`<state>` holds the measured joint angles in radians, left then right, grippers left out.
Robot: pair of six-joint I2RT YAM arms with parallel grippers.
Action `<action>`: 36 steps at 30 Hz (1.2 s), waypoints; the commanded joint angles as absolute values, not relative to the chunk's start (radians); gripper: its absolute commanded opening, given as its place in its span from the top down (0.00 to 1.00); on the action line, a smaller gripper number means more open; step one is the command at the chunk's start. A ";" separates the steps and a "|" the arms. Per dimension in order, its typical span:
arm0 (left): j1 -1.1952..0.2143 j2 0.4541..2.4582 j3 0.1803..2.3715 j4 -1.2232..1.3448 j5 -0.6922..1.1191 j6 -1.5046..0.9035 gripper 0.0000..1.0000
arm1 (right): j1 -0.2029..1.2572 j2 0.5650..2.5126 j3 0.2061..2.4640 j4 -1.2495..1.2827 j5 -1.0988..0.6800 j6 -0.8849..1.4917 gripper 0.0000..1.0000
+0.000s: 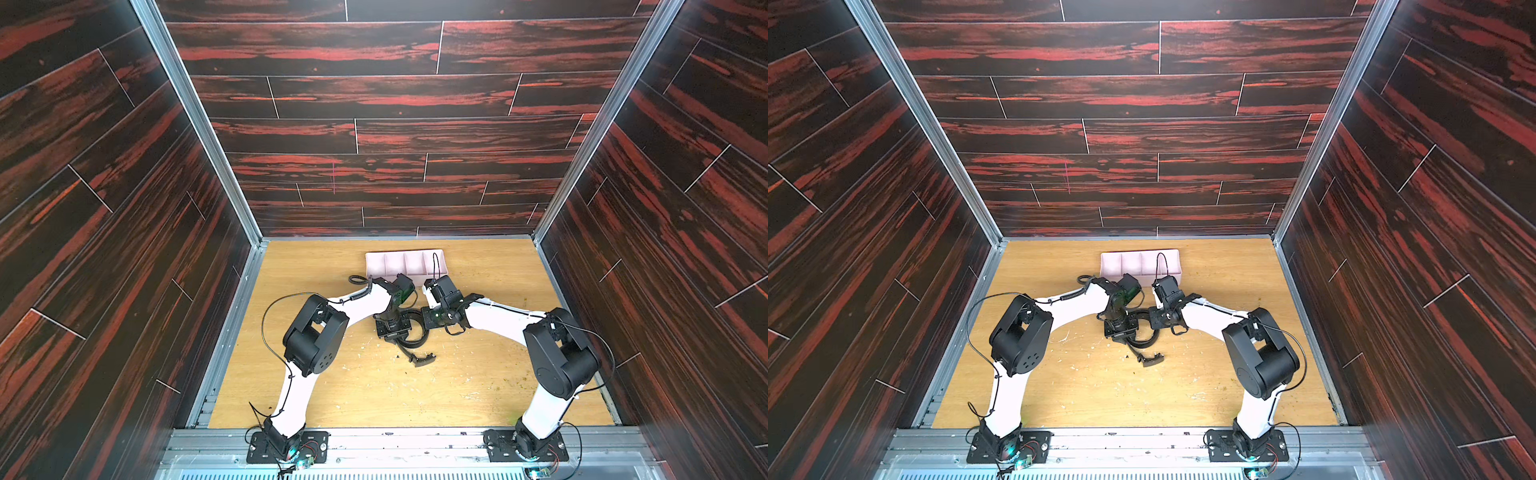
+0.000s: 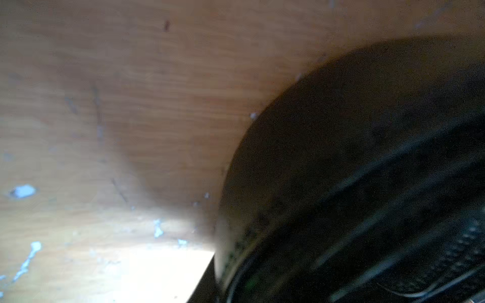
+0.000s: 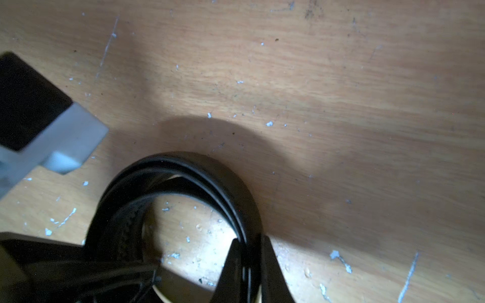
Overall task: Place the belts into the storage roll
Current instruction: Roll the belt at the center of the board.
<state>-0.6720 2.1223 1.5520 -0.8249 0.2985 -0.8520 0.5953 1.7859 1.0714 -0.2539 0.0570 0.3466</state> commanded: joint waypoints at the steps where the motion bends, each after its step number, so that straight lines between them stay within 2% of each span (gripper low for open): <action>1: -0.670 2.099 1.529 -0.841 0.302 -0.840 0.68 | 0.593 1.805 1.058 -0.255 0.072 0.348 0.96; 5: -0.670 2.092 1.540 -0.872 0.293 -0.836 0.62 | 0.593 1.808 1.061 -0.263 0.071 0.352 0.96; 9: -0.668 2.055 1.534 -0.888 0.242 -0.818 0.46 | 0.593 1.805 1.064 -0.275 0.080 0.363 0.97; 11: -0.668 2.038 1.538 -0.891 0.217 -0.797 0.42 | 0.594 1.805 1.064 -0.277 0.079 0.362 0.97; 15: -0.666 2.010 1.554 -0.883 0.193 -0.731 0.41 | 0.593 1.812 1.065 -0.278 0.077 0.351 0.97; 19: -0.661 1.993 1.606 -0.981 0.100 -0.664 0.41 | 0.593 1.816 1.079 -0.298 0.088 0.345 0.98; 29: -0.656 1.805 1.451 -0.815 0.231 -0.862 0.38 | 0.593 1.828 1.082 -0.315 0.091 0.389 0.98; 32: -0.677 1.800 1.480 -0.839 0.254 -0.738 0.37 | 0.593 1.836 1.093 -0.329 0.086 0.386 0.98; 36: -0.716 1.803 1.533 -0.988 0.123 -0.546 0.37 | 0.591 1.835 1.102 -0.341 0.074 0.370 0.98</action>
